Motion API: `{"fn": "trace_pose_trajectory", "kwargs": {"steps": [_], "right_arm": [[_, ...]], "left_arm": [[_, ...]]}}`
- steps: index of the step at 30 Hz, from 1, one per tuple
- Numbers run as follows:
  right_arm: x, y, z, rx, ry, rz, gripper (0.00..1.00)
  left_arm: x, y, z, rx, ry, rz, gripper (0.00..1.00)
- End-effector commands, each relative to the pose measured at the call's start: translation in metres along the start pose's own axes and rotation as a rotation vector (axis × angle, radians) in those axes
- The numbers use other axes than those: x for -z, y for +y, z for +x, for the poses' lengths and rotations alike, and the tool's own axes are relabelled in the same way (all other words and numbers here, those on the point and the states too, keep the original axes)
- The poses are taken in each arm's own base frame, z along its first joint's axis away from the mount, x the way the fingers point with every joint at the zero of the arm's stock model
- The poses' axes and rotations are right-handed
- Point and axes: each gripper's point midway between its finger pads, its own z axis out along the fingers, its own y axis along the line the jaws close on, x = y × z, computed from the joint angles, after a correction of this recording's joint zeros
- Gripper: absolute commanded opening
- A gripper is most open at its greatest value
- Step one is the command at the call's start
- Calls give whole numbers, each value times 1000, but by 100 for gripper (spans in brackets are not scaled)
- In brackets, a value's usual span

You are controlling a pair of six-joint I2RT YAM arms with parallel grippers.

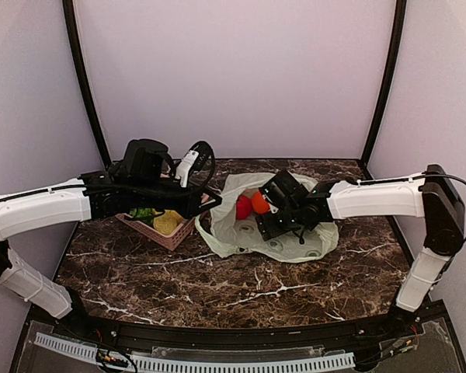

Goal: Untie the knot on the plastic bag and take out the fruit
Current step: Reach into the gripper in the takeout bag, then pick up the fake fruit from the takeout bag.

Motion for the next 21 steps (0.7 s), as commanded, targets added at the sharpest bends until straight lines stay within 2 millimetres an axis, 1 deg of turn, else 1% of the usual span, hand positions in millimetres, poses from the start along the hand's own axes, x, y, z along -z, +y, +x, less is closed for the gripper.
{"fn": "trace_pose_trajectory", "kwargs": {"steps": [1,4,7,17,21], "right_arm": [[-6,-16,-33,-96,-115,76,83],[-15,-26,-34,-121,-112,114,86],[-26,-32,-31,-142,-95,129,88],[-50,-36,-36,-127,-88,159,94],[-60,-43,-37,-133,-76,189,95]], "left_arm": [[4,-2,4,-8,17,4,1],[5,-2,5,-5,18,5,1],[4,-2,8,1,24,8,1],[3,-8,15,8,46,39,1],[3,-9,20,10,58,48,1]]}}
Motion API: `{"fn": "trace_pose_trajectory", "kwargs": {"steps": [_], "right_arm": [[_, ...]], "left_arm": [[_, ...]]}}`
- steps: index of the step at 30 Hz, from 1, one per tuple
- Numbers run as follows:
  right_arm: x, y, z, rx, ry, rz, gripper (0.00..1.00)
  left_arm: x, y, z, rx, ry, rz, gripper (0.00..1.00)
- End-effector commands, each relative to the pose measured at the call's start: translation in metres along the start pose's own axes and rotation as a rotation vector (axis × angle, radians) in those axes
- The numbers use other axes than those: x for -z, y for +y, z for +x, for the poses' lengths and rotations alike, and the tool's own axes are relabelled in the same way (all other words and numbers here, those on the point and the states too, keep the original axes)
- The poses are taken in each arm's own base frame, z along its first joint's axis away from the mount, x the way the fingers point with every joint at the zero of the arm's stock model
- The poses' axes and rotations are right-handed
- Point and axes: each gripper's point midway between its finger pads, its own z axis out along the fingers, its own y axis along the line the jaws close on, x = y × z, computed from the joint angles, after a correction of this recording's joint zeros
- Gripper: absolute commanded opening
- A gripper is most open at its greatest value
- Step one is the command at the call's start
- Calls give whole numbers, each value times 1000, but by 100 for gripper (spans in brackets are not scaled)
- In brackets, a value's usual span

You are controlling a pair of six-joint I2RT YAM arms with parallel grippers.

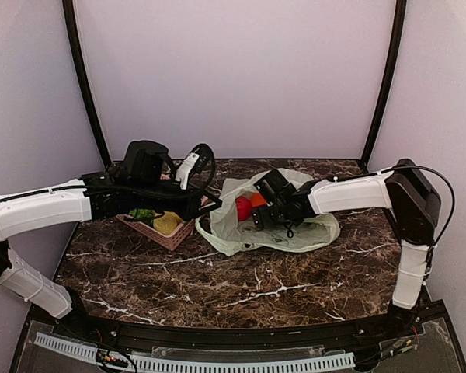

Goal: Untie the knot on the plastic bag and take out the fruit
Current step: Pick up the fake fruit from the takeout bag.

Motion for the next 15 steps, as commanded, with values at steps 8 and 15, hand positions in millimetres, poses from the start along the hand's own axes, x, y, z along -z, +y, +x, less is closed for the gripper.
{"fn": "trace_pose_trajectory", "kwargs": {"steps": [8,15], "right_arm": [[-26,-16,-9,-22,-4,85,88],[-24,-19,-9,-23,-9,90,68]], "left_arm": [[3,-6,14,8,44,29,1],[1,-4,14,12,45,19,1]]}}
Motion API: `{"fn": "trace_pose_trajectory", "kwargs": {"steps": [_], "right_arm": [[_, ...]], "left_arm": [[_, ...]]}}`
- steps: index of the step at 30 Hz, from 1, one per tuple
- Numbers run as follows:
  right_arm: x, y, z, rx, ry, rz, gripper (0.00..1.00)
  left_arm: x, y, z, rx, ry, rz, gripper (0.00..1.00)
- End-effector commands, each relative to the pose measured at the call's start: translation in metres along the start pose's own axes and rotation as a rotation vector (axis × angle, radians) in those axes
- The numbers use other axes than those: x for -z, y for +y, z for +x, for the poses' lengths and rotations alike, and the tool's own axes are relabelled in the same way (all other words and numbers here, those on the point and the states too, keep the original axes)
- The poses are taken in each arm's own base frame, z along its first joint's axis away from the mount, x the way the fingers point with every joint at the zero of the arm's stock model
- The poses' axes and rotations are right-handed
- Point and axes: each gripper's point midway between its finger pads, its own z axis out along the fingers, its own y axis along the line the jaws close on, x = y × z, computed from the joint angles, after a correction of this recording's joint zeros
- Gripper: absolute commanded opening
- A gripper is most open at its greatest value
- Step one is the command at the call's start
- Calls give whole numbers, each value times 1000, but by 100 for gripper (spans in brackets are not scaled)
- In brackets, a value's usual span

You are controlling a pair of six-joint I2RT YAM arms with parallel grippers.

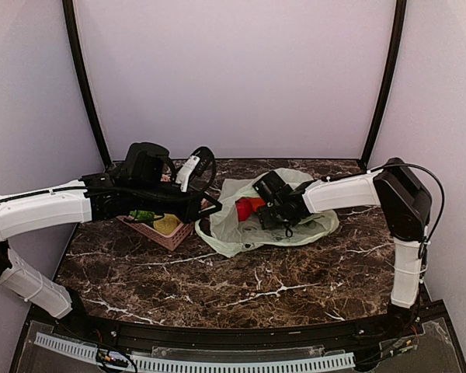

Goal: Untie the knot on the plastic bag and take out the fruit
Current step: Pick up the fake fruit from the takeout bag, then pass from the right arm to the left

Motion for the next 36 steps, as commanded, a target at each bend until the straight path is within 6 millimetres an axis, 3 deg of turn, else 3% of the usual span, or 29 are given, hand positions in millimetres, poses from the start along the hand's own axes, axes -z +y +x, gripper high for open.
{"fn": "trace_pose_trajectory", "kwargs": {"steps": [1,7,11,18,28,33,36], "right_arm": [[3,-6,-10,-16,-33,16,66],[17,-8,-15,-20,-63,-20,62],[37,-4,-16,-8,-120,-102,62],[90,13,-15,27,-166,-318,61],[170,62,32,101,-158,-645,61],[218,67,39,54,-216,-756,61],[245,63,35,14,-252,-838,62]], "left_arm": [[1,-1,6,9,21,3,1],[-1,0,7,18,25,-4,1],[-1,4,3,27,14,-26,1],[-4,9,-4,61,-15,-57,1],[-4,14,-5,97,-35,-77,1],[-1,16,-7,101,-50,-93,3],[2,16,-10,98,-64,-99,13]]}}
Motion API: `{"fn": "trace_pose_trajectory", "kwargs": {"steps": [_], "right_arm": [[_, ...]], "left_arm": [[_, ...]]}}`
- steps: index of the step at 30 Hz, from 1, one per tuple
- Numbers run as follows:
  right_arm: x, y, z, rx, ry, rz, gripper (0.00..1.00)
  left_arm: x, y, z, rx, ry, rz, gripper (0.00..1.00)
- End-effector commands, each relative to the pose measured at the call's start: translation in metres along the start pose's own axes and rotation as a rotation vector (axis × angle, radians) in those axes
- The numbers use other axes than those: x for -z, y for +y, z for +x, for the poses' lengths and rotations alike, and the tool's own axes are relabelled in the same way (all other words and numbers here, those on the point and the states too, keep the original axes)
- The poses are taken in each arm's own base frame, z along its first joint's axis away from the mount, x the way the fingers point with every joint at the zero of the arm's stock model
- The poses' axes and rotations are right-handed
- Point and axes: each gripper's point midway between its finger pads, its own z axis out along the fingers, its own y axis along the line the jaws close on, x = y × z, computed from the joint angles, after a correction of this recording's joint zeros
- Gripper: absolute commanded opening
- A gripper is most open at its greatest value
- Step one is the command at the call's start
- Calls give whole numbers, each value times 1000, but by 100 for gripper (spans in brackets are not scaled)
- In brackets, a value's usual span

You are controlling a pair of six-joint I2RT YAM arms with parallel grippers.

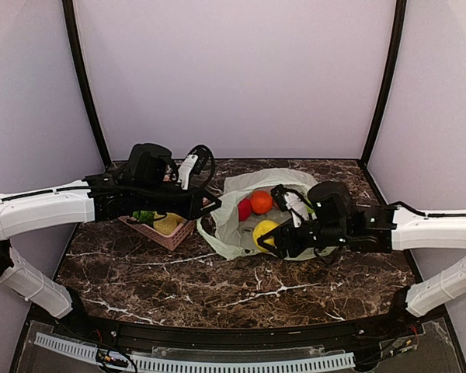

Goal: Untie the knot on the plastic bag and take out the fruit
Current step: Pass from the right arm to the left

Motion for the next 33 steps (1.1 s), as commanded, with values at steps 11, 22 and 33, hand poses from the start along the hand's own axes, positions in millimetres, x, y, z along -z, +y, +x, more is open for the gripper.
{"fn": "trace_pose_trajectory", "kwargs": {"steps": [11,22,33], "right_arm": [[102,57,-90,27,-331,-244,65],[116,101,-150,219,-419,-355,66],[110,130,-157,290,-386,-492,66]], "left_arm": [[68,-25,-45,-33,-163,11,86],[90,-111,-66,84,-164,479,97],[76,-141,-66,103,-117,637,99]]}}
